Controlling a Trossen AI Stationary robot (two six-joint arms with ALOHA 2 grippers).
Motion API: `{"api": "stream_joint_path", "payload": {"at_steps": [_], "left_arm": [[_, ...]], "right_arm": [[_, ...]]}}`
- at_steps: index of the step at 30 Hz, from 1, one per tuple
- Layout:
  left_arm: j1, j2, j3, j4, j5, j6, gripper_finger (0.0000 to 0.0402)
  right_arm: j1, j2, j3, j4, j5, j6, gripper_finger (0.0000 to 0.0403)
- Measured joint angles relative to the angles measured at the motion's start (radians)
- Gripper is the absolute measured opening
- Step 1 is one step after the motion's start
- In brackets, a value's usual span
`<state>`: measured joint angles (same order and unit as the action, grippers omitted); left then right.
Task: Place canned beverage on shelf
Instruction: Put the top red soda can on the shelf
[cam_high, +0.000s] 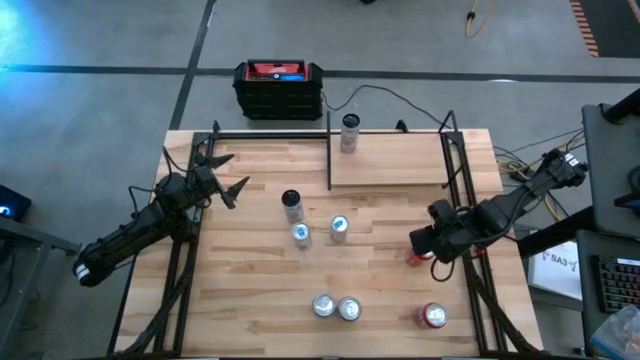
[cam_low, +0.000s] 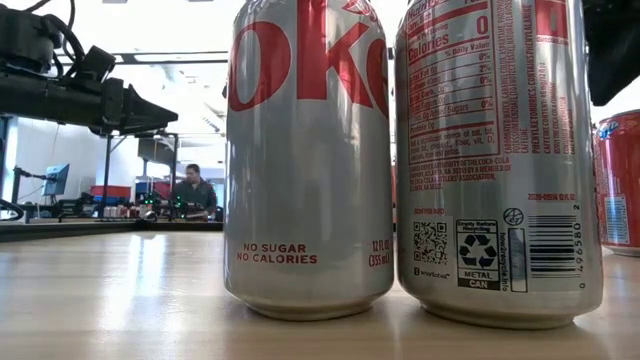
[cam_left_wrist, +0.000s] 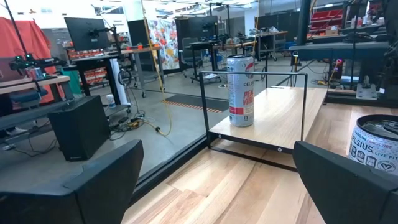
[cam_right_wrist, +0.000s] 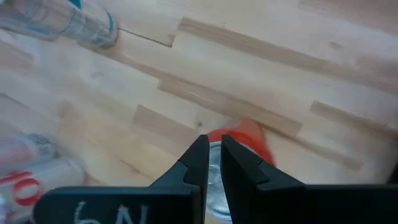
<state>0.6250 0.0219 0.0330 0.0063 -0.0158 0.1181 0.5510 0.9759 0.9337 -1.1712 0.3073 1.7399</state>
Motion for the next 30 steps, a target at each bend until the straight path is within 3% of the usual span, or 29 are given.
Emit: {"api": "stream_joint_path", "payload": {"at_steps": [11, 18, 30], "left_arm": [[0.0, 0.0, 0.0, 0.0, 0.0, 0.0, 0.0398], [0.0, 0.0, 0.0, 0.0, 0.0, 0.0, 0.0398], [0.0, 0.0, 0.0, 0.0, 0.0, 0.0, 0.0398]], "right_arm": [[0.0, 0.014, 0.008, 0.001, -0.021, 0.025, 0.0029], [0.0, 0.013, 0.008, -0.013, -0.098, 0.08, 0.0029], [0.0, 0.023, 0.008, -0.022, -0.08, 0.086, 0.0029]]}}
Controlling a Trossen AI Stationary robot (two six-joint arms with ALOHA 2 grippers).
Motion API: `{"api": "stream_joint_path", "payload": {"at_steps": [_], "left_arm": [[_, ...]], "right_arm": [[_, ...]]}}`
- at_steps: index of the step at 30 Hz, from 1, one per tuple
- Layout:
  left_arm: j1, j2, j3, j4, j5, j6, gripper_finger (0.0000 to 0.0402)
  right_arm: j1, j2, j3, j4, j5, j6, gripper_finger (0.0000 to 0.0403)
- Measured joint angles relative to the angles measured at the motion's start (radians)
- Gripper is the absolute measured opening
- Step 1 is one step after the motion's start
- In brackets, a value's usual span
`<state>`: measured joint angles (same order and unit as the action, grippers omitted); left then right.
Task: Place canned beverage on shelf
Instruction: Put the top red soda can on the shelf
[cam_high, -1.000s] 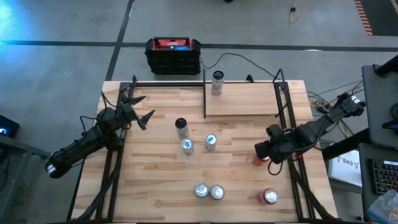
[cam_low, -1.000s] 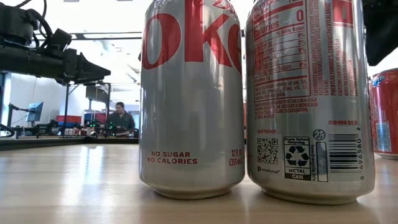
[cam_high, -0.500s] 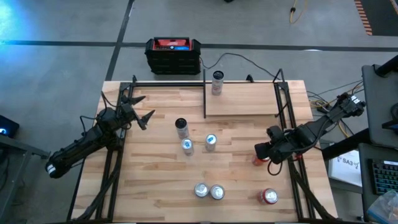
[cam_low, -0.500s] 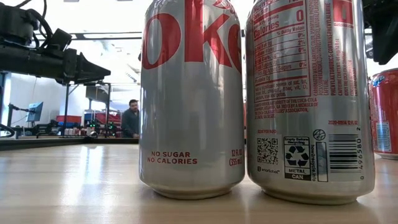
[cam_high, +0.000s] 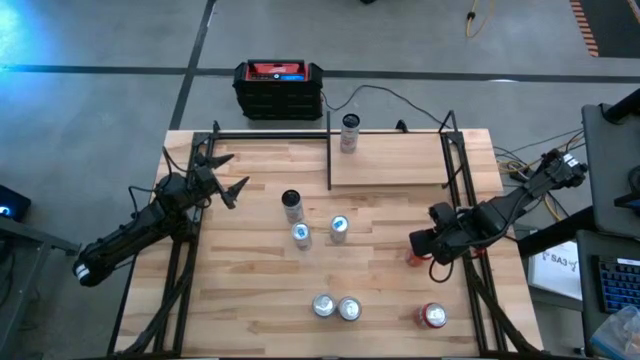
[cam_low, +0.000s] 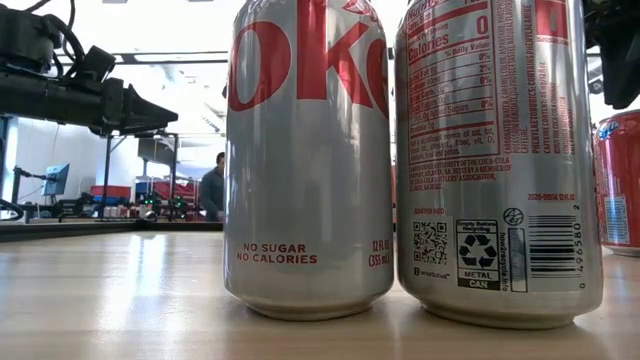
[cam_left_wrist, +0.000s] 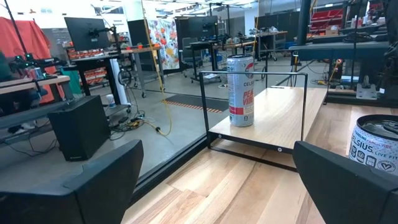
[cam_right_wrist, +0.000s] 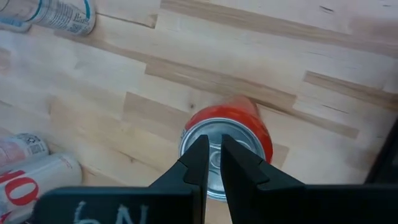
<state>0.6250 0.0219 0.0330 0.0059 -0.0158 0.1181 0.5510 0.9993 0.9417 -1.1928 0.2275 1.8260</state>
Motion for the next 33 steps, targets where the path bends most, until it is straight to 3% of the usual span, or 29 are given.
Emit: {"api": "stream_joint_path", "payload": {"at_steps": [7, 12, 33], "left_arm": [[0.0, 0.0, 0.0, 0.0, 0.0, 0.0, 0.0398], [0.0, 0.0, 0.0, 0.0, 0.0, 0.0, 0.0398], [0.0, 0.0, 0.0, 0.0, 0.0, 0.0, 0.0398]], "right_arm": [[0.0, -0.01, 0.0, 0.004, -0.018, -0.049, 0.0055], [0.001, -0.01, 0.0, 0.029, -0.037, -0.143, 0.0104], [0.0, -0.01, -0.001, 0.022, -0.139, -0.204, 0.0321]]}}
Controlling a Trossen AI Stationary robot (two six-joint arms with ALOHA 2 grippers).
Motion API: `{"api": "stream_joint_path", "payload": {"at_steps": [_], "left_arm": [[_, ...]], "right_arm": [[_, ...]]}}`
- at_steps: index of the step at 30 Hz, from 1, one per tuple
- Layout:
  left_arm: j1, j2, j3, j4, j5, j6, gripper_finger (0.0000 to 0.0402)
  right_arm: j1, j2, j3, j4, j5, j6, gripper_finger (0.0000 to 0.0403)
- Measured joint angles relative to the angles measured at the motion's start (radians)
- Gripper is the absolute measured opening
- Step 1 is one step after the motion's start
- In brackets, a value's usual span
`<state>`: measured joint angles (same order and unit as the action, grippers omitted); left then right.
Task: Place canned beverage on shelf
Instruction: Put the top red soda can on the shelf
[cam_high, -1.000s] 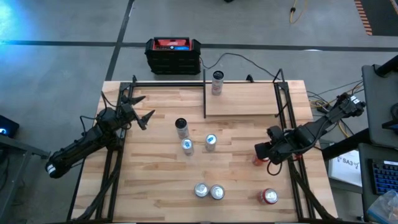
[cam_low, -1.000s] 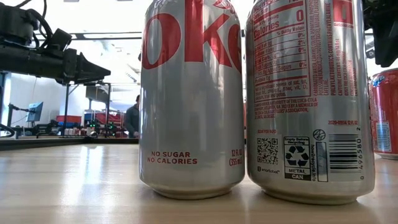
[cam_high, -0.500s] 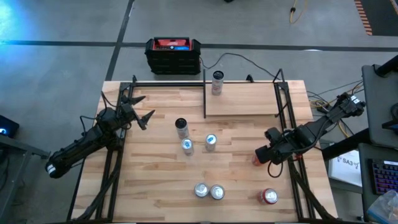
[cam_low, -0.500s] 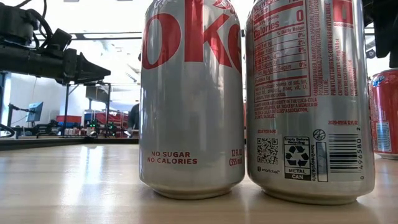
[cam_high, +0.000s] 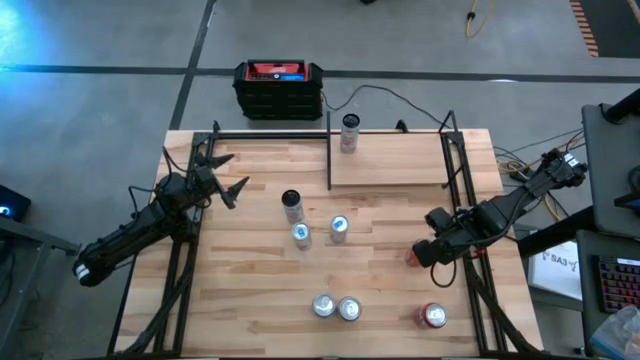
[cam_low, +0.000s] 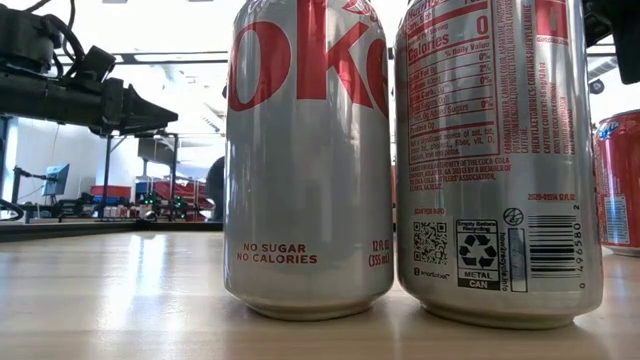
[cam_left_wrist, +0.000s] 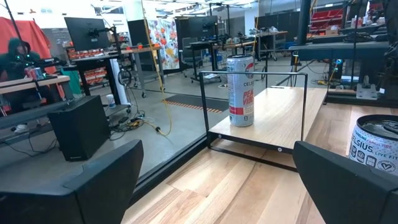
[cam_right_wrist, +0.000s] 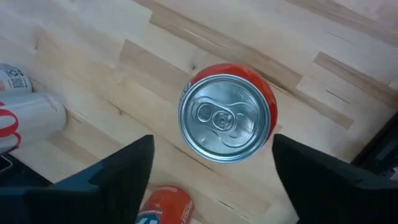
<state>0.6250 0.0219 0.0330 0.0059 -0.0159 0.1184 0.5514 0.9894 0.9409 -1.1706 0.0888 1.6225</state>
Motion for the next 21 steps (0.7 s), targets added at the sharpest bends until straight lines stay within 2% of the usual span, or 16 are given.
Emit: {"api": "stream_joint_path", "payload": {"at_steps": [6, 21], "left_arm": [[0.0, 0.0, 0.0, 0.0, 0.0, 0.0, 0.0398], [0.0, 0.0, 0.0, 0.0, 0.0, 0.0, 0.0398]], "right_arm": [[0.0, 0.002, 0.0, 0.0, 0.016, -0.012, 0.0367], [0.0, 0.01, -0.033, 0.002, 0.059, -0.098, 0.037]]}}
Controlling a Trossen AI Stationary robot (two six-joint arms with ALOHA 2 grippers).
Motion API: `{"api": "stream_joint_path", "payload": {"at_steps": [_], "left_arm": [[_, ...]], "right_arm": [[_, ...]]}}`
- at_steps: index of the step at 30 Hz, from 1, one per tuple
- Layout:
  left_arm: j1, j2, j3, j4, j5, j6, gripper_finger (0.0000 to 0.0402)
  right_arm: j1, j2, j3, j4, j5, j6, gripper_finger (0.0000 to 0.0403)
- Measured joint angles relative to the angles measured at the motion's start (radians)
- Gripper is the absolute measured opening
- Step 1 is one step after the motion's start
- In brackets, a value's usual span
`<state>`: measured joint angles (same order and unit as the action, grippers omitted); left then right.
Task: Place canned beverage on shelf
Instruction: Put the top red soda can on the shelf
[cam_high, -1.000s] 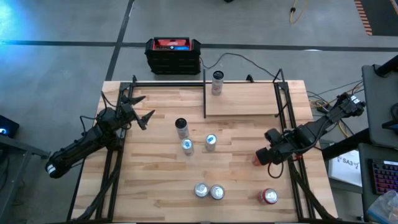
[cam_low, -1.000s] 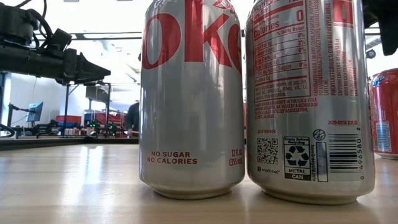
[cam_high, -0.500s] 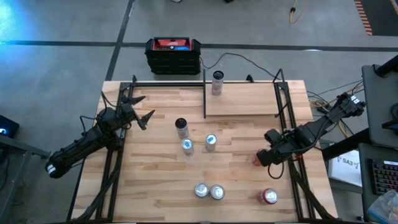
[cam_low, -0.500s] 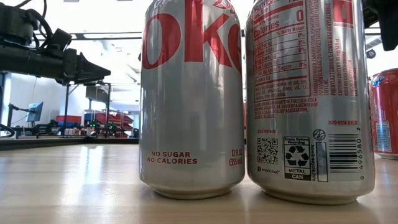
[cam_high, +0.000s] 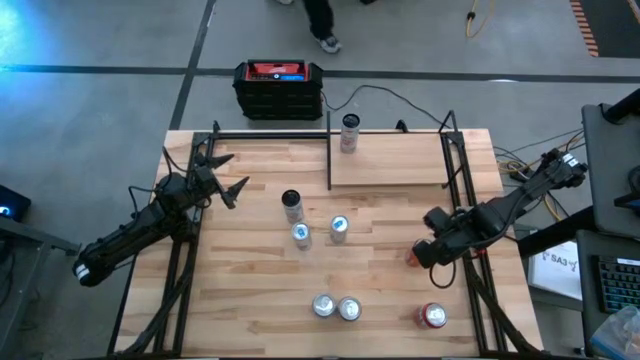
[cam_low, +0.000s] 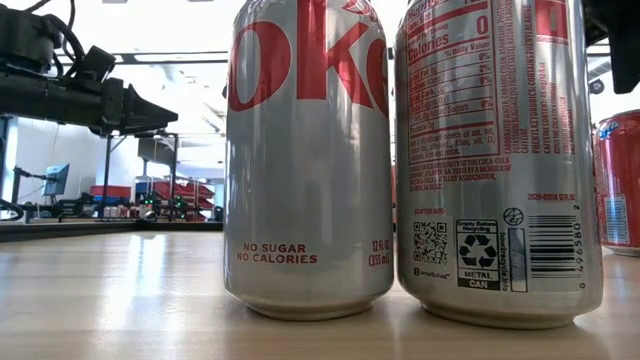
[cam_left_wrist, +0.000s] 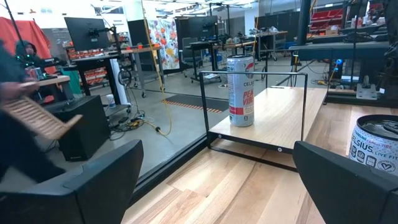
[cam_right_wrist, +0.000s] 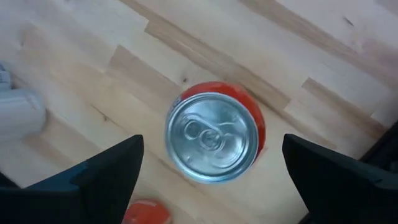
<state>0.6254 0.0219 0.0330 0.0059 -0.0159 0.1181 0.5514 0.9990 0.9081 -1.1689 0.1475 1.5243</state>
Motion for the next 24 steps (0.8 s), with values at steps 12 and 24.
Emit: {"api": "stream_joint_path", "payload": {"at_steps": [12, 24], "left_arm": [[0.0, 0.0, 0.0, 0.0, 0.0, 0.0, 0.0398], [0.0, 0.0, 0.0, 0.0, 0.0, 0.0, 0.0398]], "right_arm": [[-0.001, 0.133, -0.014, 0.009, 0.012, -0.162, 0.037], [-0.001, 0.171, -0.014, -0.005, 0.019, -0.082, 0.0357]]}}
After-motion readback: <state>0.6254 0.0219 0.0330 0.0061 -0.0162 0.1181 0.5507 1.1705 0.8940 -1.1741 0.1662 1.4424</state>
